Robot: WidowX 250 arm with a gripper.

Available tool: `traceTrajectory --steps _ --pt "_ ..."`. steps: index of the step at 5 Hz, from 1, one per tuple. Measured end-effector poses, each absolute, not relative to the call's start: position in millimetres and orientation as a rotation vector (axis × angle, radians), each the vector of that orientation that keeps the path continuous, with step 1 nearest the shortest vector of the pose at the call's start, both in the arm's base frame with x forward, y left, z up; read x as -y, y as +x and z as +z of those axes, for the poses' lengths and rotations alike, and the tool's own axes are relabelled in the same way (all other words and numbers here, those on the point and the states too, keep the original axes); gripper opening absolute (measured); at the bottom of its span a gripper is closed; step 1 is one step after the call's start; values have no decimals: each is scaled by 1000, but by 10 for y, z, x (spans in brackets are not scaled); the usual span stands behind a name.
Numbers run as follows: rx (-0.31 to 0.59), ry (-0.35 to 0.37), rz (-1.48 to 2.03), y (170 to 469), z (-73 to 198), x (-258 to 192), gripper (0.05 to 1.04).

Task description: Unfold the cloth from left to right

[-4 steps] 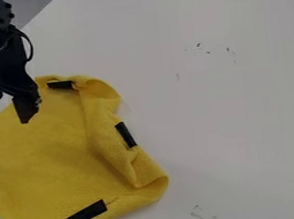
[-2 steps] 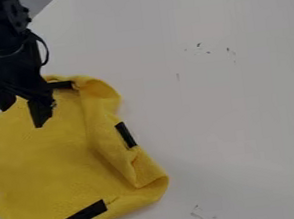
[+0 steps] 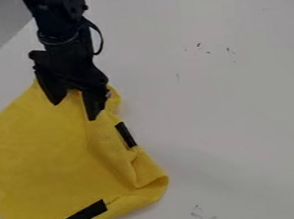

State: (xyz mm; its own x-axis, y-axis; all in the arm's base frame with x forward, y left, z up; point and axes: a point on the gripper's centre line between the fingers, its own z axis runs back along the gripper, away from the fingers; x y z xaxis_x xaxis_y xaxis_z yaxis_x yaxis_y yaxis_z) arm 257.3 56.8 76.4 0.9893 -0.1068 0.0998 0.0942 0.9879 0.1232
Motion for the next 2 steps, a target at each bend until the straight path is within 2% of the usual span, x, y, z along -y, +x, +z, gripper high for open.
traceTrajectory --steps 1,2 --pt "112 44 -81 2667 605 -288 1001" --pt "120 15 -58 2657 475 -231 1001"
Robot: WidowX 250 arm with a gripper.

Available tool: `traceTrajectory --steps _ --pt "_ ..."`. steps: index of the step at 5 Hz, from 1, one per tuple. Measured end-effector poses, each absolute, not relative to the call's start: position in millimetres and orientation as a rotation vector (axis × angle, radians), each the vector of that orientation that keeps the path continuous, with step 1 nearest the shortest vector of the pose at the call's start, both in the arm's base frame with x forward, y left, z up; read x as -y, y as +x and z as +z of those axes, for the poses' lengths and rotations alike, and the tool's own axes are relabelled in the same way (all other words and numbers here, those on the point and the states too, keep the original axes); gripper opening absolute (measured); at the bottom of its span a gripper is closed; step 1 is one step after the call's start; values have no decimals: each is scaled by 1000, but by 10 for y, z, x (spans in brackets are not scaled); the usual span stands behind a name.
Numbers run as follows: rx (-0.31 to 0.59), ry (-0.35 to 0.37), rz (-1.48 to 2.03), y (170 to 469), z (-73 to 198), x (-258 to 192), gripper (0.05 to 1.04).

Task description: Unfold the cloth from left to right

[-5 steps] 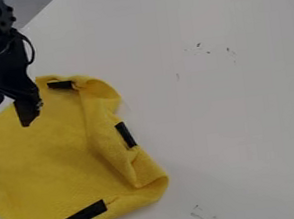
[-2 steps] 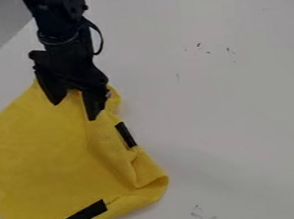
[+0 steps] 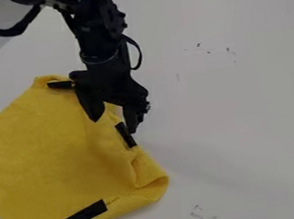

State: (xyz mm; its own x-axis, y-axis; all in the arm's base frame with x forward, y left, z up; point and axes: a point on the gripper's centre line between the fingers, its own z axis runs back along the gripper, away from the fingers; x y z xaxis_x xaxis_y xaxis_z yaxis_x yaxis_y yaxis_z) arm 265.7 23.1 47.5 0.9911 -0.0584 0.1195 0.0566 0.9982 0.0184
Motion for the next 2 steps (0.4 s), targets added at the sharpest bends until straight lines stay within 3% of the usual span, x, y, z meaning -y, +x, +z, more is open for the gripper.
traceTrajectory --steps 2 --pt "133 -65 -22 2667 302 -106 1001"
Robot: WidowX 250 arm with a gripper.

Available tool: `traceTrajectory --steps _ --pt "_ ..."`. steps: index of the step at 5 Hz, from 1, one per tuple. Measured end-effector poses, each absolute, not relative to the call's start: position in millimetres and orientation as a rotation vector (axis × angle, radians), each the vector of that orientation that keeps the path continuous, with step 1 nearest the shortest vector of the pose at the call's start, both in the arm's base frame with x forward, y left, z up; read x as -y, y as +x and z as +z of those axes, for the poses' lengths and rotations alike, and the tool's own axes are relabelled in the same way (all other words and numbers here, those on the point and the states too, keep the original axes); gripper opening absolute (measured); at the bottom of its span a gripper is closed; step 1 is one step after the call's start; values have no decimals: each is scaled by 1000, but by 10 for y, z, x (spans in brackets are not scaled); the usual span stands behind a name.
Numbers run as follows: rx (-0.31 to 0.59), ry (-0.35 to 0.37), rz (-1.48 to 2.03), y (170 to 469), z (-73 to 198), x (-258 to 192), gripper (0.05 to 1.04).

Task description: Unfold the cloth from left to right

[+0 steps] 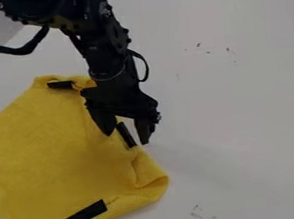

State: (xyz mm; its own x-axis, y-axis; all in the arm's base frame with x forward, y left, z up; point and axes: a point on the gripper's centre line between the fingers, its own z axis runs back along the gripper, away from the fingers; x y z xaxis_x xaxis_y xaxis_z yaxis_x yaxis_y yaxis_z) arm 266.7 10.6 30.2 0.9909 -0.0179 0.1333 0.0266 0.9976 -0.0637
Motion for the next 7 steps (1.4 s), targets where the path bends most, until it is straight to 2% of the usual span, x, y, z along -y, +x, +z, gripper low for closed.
traceTrajectory --steps 1,2,4,5,6,7 --pt "143 -87 -17 2696 265 -74 1001" --pt "134 -87 -42 2712 158 -70 948" --pt "129 -88 -36 2707 108 -124 396" --pt "128 -79 -30 2709 106 -147 209" --pt "93 -45 -49 2690 143 -140 94" --pt "161 26 -74 2876 475 -16 63"
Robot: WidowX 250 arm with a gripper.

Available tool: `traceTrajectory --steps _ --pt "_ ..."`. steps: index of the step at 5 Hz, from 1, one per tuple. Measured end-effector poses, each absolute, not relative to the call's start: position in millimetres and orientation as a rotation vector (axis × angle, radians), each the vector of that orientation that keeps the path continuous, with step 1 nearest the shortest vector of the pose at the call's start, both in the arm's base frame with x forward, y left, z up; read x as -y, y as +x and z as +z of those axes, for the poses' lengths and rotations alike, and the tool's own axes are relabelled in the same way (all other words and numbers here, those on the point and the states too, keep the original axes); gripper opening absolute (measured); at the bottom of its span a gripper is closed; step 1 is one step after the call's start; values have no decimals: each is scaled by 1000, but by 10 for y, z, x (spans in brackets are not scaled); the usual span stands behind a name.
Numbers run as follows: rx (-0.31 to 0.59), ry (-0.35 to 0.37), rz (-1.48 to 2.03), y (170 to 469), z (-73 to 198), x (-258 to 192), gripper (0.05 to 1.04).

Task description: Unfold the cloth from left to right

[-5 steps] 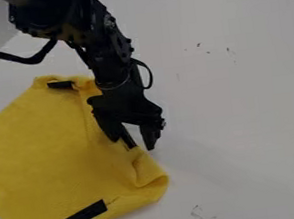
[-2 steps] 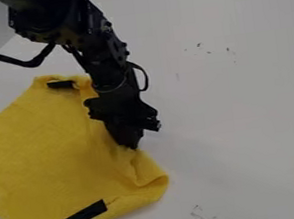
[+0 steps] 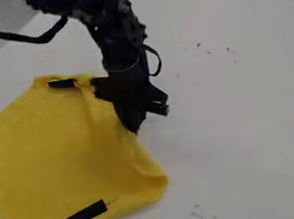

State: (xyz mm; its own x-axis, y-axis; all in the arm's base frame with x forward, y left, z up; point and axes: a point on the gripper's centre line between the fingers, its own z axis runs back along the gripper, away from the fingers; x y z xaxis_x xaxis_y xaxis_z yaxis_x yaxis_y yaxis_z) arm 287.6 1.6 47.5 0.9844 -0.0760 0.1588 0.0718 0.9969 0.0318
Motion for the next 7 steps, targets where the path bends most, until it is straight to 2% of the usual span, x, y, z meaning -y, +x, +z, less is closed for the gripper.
traceTrajectory --steps 1,2,3,4,5,6,7 --pt "205 39 -68 2964 607 136 59" --pt "272 -5 -56 3096 658 312 58" --pt "261 -54 -74 3172 512 406 58" --pt "250 -70 -91 3218 419 486 82" --pt "243 -74 -117 3296 367 525 235" --pt "244 -84 -151 3443 313 568 503" --pt "265 -94 -139 3617 274 623 813"
